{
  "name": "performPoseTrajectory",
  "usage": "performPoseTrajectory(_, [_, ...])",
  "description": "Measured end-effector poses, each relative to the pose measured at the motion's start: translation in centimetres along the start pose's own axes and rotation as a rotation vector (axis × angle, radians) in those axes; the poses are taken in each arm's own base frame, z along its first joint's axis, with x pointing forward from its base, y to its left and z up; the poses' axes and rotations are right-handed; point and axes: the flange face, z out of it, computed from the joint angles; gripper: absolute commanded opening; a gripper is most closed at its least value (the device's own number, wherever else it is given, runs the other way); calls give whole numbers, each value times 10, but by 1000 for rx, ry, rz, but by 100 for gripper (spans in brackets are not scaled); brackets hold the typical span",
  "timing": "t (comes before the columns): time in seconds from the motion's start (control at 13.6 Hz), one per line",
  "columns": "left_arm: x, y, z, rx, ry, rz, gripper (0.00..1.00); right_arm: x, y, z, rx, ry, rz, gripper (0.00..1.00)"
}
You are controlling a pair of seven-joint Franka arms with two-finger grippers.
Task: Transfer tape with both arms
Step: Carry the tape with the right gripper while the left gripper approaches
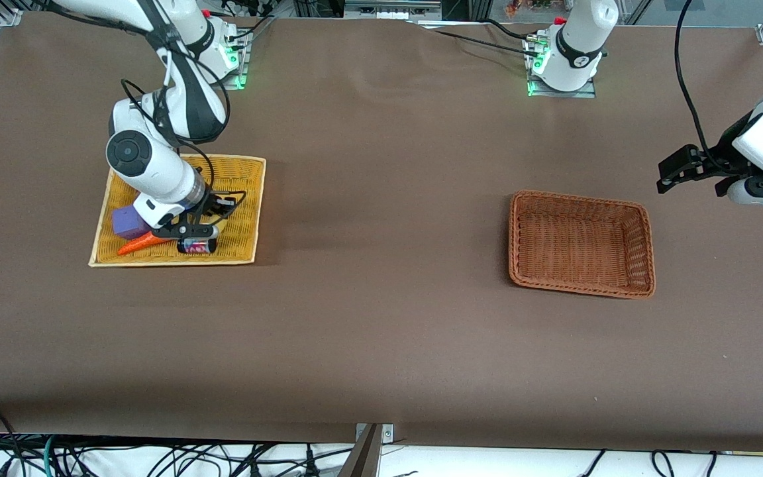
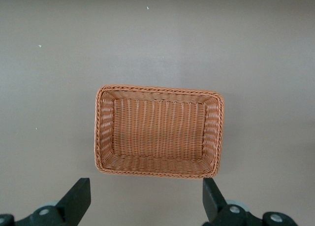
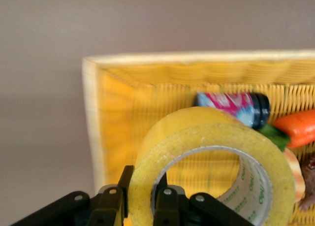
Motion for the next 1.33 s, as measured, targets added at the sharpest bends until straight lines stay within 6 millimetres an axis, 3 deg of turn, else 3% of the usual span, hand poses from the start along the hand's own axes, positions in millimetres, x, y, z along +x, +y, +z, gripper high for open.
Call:
performPoseTrajectory(0.15, [1,1,2,0,-4,2,100,7,-60,-42,18,29,60,0])
performPoseTrajectory(0.29, [3,4,7,1,-12,7,100,1,-139,-53,46,53,133,0])
performPoseTrajectory(0.52, [3,6,14,3,-38,13,100,-15,-247,-23,72,40,225,0])
performPoseTrajectory(0.66, [-2,5,20,1,-96,68,100,-21,-300,5,86,27,285,0])
performPoseTrajectory(0.96, [4,27,45,2,-151,154,100,-34,-360,51,124,28,343,0])
performPoseTrajectory(1.11, [7,56,61,-9,-175,199,100,-50,-376,70,117,18,350,0])
performPoseTrajectory(1.33, [10,119,89,-91,-201,264,100,-64,-388,111,96,-1,336,0])
